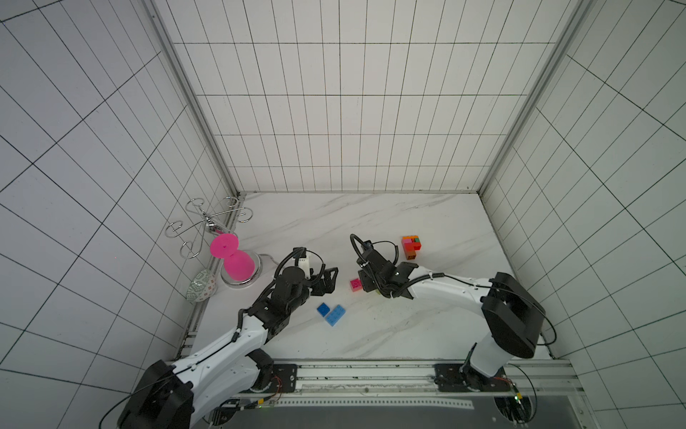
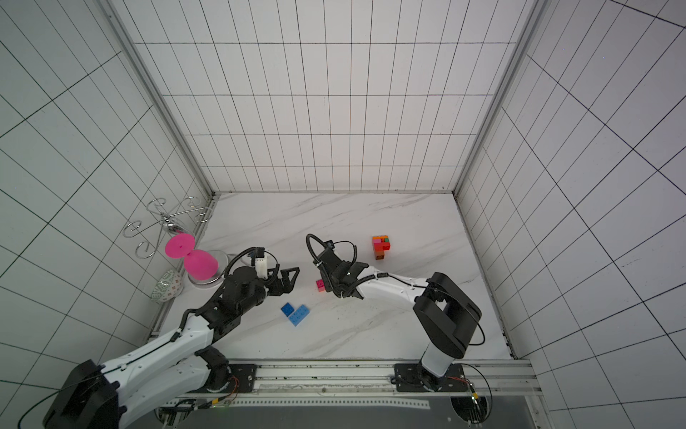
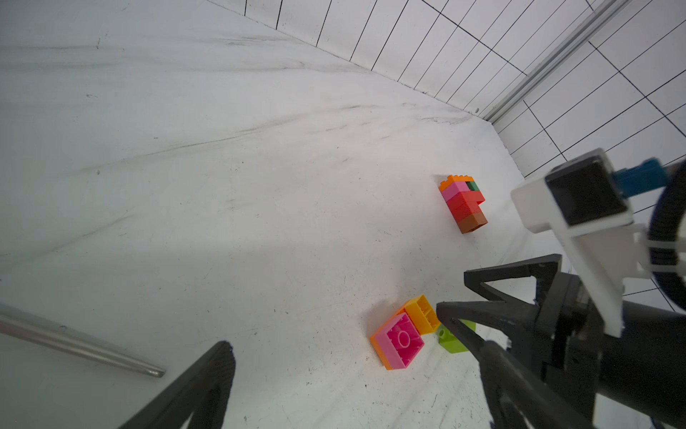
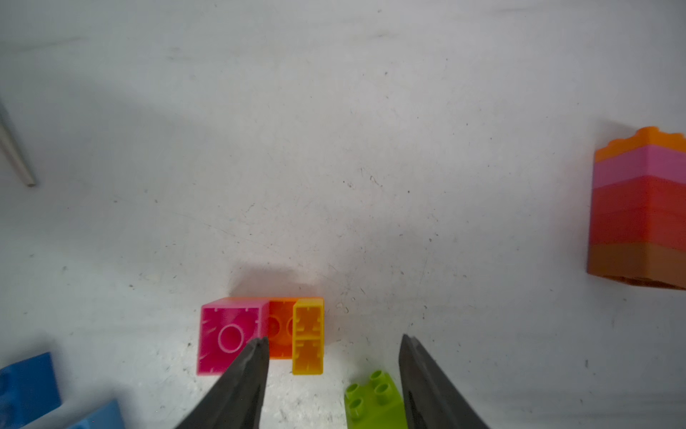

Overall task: Assemble the letter p with lego
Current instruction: Assemble the lego brick with the lego brick, then pick up the lego brick from the center of the board.

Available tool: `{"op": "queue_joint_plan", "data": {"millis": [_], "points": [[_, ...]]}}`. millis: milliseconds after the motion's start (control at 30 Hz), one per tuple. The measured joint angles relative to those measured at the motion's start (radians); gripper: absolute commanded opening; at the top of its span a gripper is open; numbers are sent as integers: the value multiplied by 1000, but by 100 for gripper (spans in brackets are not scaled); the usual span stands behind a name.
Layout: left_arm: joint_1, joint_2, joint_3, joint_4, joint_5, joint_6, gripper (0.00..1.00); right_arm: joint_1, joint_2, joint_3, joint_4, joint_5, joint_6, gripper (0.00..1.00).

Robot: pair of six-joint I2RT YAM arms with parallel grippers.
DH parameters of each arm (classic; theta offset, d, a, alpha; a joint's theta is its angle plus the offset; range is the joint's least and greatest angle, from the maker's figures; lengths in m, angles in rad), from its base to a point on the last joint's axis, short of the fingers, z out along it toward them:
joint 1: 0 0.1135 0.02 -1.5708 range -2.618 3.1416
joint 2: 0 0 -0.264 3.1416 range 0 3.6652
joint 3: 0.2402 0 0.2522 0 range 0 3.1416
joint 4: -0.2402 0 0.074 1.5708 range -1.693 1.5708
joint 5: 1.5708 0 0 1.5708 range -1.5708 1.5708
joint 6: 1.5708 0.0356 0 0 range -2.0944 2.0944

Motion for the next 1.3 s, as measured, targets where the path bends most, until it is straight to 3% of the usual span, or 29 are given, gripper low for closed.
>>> {"op": "queue_joint_plan", "data": {"millis": [200,333,433,600,700,833,1300], "points": [[0,-134,-29,-18,-58,-2,98,40,-170,-62,68,-147,-92,57],[6,-206,-67,-24,-107,-3,98,94,-182,-95,104,-256,-154,57],[21,-203,-67,-26,-122,-8,98,127,-149,-100,115,-307,-182,59],[92,-145,-69,-22,-94,-28,98,184,-51,-100,126,-329,-203,77],[152,-112,-80,-12,-47,-46,98,204,1,-100,134,-344,-207,81],[201,-81,-93,-5,4,-64,98,216,65,-97,162,-378,-215,83],[216,-81,-95,12,45,-81,98,216,269,54,212,-500,-270,83]]}}
